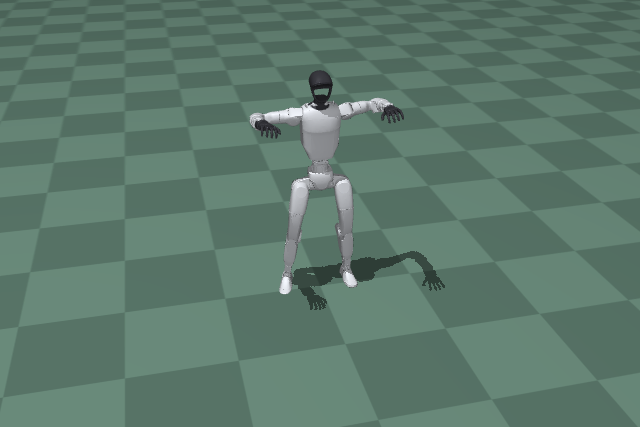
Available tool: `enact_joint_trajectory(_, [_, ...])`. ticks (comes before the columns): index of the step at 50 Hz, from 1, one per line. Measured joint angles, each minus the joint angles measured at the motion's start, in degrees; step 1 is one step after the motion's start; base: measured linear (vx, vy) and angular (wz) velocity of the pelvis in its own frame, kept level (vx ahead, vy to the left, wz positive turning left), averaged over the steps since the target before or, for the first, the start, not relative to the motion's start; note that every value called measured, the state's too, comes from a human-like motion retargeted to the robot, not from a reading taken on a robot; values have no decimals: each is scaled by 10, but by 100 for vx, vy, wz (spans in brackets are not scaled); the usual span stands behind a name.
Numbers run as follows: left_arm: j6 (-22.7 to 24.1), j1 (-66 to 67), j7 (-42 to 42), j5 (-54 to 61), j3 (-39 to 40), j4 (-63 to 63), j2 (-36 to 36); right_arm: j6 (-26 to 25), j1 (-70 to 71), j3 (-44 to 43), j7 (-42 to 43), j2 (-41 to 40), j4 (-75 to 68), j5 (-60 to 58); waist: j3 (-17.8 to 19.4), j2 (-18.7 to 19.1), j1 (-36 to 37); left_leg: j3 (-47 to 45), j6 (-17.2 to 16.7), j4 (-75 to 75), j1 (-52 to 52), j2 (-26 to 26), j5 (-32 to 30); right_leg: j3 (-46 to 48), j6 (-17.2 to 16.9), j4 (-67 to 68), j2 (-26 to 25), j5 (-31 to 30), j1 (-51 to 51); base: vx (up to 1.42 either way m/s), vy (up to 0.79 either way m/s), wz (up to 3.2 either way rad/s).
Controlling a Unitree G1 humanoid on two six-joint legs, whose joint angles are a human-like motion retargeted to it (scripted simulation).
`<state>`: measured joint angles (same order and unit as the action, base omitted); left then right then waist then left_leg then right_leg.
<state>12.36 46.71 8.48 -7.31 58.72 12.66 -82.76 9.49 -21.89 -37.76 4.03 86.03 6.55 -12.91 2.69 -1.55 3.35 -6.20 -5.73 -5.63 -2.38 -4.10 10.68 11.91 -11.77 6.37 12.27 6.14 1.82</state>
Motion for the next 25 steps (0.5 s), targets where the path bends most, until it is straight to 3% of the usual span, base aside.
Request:
enact_joint_trajectory(10, [0, -21, -7, 10, -15, 2, -4, -3, -90, -100, -4, -28, 25, 4, 8, 1, 16, -4, 0, 1, -1, 0, 0, -4, 0, 0, -1, -1, -2, 0, 0, 0])
enact_joint_trajectory(25, [7, -57, -5, 24, -49, 6, -1, -5, -127, -133, -7, -46, 24, 4, 19, 11, 30, -6, -1, 2, -2, 0, -1, -7, -1, 1, -1, -2, -3, 0, 0, 0])
